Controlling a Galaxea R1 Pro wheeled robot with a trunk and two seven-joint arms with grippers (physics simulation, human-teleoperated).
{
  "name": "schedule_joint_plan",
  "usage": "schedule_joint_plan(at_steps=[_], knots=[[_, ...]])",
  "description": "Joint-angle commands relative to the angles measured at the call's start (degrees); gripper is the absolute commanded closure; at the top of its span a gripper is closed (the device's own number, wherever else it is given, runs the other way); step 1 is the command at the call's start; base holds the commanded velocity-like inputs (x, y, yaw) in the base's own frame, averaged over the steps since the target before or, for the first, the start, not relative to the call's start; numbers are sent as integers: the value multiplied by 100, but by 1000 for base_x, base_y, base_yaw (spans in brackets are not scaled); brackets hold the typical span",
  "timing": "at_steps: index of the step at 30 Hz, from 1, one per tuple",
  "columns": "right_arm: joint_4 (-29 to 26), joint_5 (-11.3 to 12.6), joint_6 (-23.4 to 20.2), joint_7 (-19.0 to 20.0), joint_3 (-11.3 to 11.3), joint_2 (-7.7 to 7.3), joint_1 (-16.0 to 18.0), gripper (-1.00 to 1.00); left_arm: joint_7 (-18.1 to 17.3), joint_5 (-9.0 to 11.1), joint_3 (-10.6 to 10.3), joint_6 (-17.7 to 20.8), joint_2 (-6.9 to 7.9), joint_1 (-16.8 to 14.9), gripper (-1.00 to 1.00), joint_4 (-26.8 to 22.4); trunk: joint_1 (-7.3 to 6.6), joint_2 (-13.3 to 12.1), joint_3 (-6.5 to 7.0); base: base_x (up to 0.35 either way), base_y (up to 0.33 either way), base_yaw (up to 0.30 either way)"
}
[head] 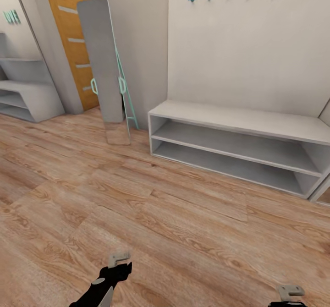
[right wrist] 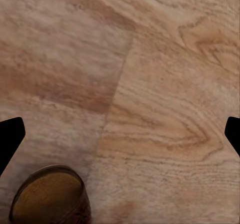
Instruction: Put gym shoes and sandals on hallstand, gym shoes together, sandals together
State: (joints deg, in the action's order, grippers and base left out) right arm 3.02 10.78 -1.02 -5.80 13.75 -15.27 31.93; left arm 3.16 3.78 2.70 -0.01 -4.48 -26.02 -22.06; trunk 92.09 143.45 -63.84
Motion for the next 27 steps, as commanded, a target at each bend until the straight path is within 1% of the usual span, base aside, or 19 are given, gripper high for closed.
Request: schedule_joint_plan(at_steps=[1, 3, 4, 7, 8, 10, 11, 14, 15, 18, 27], knots=[[0, 0, -4, 5, 1, -2, 0, -100, 0, 0, 0, 0, 0, 0, -100, -3, 2, 2, -23, 0, 0, 0], [0, 45, -133, 180, 3, -97, -1, -100, 3, 0, -2, 2, 0, 0, -100, -219, 8, 4, -67, 0, 0, 0], [0, 45, -133, 180, 3, -97, -1, -100, 3, 0, -2, 2, 0, 0, -100, -219, 10, 6, -90, 0, 0, 0], [3, 85, -250, 363, 11, -175, -2, -100, 6, 0, -4, 8, 0, 0, -100, -627, 18, 10, -156, 0, 0, 0], [3, 85, -250, 363, 11, -175, -2, -100, 6, 0, -4, 8, 0, 0, -100, -627, 20, 11, -178, 0, 0, 0], [4, 100, -294, 474, 19, -191, -2, -100, 5, 0, 0, 17, 0, 0, -100, -949, 26, 14, -222, 0, 0, 0], [4, 100, -294, 474, 19, -191, -2, -100, 5, 0, 0, 17, 0, 0, -100, -949, 28, 15, -245, 0, 0, 0], [5, 111, -333, 642, 22, -183, -9, -100, 1, 0, 10, 31, 0, 0, -100, -1435, 36, 19, -311, 0, 0, 0], [5, 111, -333, 642, 22, -183, -9, -100, 1, 0, 10, 31, 0, 0, -100, -1435, 39, 20, -333, 0, 0, 0], [5, 119, -350, 740, 22, -176, -78, -100, -4, -4, 15, 42, 0, 0, -100, -1767, 39, 20, -333, 0, 0, 0], [6, 124, -364, 813, 23, -171, -184, -100, -7, -8, 21, 48, 6, 0, -100, -2050, 39, 20, -333, 0, 0, 0]])
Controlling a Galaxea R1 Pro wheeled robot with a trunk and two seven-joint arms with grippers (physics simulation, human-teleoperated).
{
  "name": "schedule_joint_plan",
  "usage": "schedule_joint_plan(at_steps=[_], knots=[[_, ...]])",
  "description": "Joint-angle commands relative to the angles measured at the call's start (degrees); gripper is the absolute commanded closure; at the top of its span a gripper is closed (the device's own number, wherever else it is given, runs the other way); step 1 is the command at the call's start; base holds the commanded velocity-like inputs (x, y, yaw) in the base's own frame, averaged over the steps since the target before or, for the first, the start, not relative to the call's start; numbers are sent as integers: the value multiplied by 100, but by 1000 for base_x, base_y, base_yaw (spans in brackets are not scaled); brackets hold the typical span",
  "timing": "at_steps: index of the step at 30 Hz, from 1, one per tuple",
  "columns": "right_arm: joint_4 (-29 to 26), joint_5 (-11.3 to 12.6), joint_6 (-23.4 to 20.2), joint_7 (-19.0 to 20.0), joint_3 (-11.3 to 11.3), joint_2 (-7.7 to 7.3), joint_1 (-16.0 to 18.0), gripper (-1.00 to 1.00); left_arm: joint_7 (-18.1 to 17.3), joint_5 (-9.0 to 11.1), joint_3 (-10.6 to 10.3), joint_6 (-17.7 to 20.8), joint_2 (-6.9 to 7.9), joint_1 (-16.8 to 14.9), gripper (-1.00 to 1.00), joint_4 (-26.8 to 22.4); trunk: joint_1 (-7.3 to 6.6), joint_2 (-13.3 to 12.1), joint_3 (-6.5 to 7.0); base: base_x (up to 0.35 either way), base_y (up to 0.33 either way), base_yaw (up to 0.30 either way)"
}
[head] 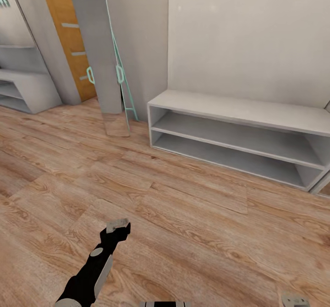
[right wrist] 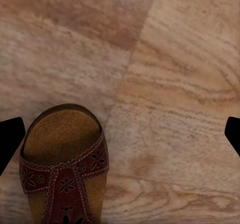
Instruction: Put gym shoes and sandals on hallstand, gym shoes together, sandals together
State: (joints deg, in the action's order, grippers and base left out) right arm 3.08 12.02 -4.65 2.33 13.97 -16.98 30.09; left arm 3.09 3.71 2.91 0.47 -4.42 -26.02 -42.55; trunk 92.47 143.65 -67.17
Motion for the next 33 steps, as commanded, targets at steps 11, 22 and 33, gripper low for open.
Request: schedule_joint_plan(at_steps=[11, 22, 33], knots=[[0, -5, -8, 33, 0, 2, -88, -100, 5, 3, -1, -14, 2, 0, -100, -283, 0, 0, 0, 0, 0, 0], [0, -6, -14, 46, 7, 21, -140, -100, 1, 0, 3, -19, 6, 0, -100, -750, 21, 11, -177, 0, 0, 0], [0, -12, -251, 48, 11, 147, -151, -100, -1, -8, 32, -20, 27, 0, -100, -1112, 21, 11, -177, 0, 0, 0]])
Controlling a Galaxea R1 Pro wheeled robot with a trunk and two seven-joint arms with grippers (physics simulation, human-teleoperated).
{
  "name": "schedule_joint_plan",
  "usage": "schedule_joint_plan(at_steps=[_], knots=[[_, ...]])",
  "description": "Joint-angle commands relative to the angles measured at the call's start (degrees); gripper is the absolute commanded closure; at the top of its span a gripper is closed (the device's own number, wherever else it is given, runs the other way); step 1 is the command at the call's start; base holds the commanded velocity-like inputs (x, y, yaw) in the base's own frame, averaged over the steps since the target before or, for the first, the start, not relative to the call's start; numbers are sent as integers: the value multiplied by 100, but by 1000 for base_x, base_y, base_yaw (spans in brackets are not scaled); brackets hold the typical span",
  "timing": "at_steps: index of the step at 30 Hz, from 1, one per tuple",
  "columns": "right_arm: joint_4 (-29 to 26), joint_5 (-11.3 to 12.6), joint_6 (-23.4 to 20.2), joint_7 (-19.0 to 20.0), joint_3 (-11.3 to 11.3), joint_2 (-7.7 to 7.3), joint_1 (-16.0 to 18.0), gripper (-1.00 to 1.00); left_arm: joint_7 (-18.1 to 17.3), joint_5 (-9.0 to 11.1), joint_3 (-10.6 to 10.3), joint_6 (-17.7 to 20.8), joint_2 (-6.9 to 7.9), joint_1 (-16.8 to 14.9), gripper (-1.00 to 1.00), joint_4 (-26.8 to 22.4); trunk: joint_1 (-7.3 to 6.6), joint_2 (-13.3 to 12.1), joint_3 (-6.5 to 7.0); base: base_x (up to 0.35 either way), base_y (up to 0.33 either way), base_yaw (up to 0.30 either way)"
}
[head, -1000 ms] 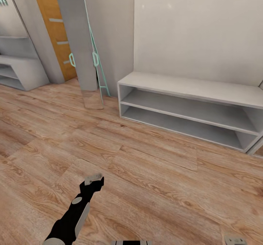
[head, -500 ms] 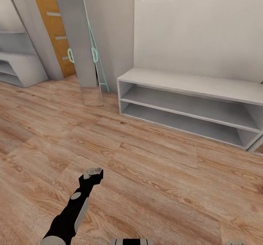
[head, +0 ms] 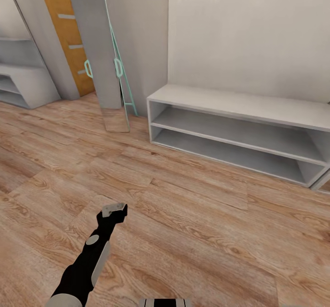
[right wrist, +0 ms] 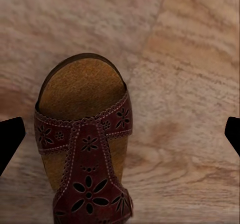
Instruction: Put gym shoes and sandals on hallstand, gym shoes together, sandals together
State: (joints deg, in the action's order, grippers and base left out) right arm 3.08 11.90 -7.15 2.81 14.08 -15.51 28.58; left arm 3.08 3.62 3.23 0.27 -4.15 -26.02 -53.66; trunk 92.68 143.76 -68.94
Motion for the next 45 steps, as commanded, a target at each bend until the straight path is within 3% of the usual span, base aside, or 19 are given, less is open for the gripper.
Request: schedule_joint_plan(at_steps=[1, 13, 19, 45], knots=[[0, -1, -25, 0, 0, 8, 0, -100, 0, 0, 6, 2, 6, 0, -100, -26, 0, 0, 0, 0, 0, 0], [0, -7, -104, 91, 5, 48, -14, -100, 0, -2, 32, 4, 32, 0, -100, -115, 0, 0, 0, 0, 0, 0], [0, -10, -113, 266, 6, 78, -27, -100, 0, -1, 35, 2, 35, 0, -100, -127, 15, 8, -133, 0, 0, 0], [0, -21, -114, 403, 10, 92, -60, -100, 1, -1, 37, 1, 37, 0, -100, -133, 15, 8, -133, 0, 0, 0]])
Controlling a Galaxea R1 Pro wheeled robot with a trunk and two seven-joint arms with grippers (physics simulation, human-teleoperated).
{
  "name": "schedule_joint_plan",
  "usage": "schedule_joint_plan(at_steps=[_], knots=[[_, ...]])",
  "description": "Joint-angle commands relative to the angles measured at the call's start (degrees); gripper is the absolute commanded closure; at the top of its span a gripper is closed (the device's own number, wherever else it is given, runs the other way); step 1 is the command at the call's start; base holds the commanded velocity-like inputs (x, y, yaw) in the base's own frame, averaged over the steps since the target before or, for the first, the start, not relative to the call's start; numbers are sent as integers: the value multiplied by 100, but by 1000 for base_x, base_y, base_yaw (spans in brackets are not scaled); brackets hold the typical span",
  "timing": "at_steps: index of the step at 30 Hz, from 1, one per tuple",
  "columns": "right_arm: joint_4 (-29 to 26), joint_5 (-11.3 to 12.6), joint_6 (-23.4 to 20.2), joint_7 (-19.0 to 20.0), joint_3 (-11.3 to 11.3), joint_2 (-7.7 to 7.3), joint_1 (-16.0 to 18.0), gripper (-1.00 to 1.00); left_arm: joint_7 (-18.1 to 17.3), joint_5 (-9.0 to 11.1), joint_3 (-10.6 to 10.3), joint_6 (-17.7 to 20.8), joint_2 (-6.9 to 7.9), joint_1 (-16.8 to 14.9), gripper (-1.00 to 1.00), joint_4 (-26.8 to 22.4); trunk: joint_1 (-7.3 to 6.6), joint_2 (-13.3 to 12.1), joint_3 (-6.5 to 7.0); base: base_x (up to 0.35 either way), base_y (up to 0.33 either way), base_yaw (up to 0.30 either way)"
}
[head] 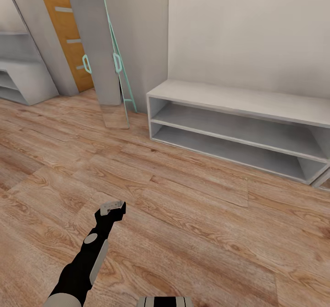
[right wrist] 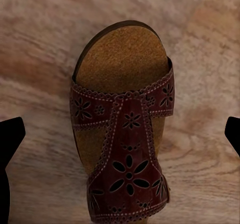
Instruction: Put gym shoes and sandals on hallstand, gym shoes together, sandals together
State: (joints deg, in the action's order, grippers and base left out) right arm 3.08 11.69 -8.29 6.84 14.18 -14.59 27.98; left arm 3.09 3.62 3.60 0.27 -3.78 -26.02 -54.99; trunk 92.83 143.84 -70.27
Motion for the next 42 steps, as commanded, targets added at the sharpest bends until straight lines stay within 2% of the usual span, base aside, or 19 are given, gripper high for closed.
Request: schedule_joint_plan(at_steps=[1, 36, 42], knots=[[-2, 0, 4, 0, 1, 0, -8, -100, 0, 0, 0, 0, 0, 0, -100, 1, 0, 0, 0, 0, 0, 0], [-9, -9, 170, -5, 10, -9, -91, -100, 7, -2, 0, -1, 0, 0, -100, 25, 0, 0, 0, 0, 0, 0], [-9, -9, 170, -3, 13, -6, -92, -100, 7, -2, 0, -1, 0, 0, -100, 24, 13, 7, -111, 0, 0, 0]])
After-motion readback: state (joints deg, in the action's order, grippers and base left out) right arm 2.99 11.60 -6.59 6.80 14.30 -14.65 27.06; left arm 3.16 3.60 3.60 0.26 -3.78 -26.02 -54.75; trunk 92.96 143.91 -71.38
